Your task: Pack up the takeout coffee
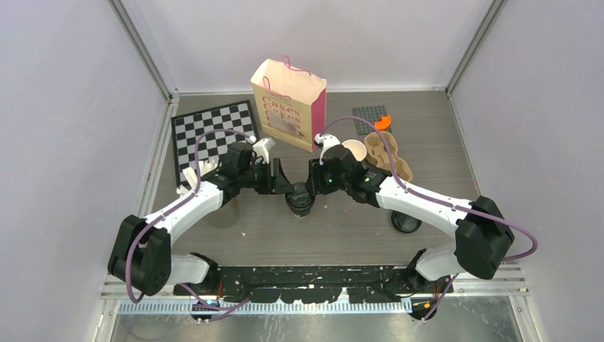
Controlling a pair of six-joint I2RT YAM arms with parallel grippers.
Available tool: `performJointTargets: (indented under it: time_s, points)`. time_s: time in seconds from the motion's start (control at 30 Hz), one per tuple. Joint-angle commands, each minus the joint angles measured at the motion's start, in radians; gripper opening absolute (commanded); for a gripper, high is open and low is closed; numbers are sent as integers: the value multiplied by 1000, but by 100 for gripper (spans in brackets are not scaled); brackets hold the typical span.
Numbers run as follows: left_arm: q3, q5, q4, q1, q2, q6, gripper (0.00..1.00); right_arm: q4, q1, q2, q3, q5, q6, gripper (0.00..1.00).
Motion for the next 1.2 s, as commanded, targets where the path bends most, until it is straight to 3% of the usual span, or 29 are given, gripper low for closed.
performJointTargets:
  time_s: [0.0,0.67,1.17]
  points:
    - [28,-10,25,-3,30,22,55,17,-17,14,41,-36,-17,43]
    - [13,3,21,-12,90,27,44,109,-42,77,-88,-40,61,36]
    - [-60,101,186,-78,-6,-183,42,74,-73,-21,-108,-104,-21,37]
